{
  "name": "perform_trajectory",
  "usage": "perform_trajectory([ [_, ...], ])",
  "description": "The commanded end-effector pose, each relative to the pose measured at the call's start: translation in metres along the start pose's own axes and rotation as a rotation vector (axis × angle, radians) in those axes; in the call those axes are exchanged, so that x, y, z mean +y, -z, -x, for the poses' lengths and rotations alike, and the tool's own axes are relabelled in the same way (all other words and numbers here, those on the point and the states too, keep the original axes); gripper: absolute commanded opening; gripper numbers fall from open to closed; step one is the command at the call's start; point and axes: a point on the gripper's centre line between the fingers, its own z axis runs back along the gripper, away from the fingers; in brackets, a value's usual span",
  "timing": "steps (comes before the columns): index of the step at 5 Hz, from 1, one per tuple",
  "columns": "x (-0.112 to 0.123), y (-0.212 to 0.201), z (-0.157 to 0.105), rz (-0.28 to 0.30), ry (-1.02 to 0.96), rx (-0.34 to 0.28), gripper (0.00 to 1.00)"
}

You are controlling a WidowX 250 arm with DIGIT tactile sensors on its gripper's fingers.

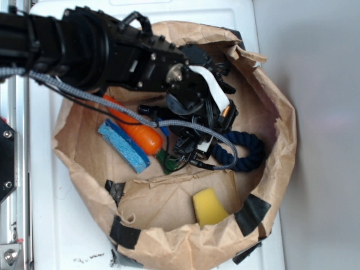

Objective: Grab the blue rope.

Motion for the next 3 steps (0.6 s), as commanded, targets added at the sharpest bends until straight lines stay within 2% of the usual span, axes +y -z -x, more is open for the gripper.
perform_trajectory([
  [1, 0.02, -0.054, -0.016, 0.094, -0.055, 0.0, 0.0],
  [2, 0.024, -0.089, -0.022, 0.166, -0.071, 0.0, 0.0],
  [3, 0.021, -0.112, -0.026, 0.174, -0.076, 0.006, 0.0],
])
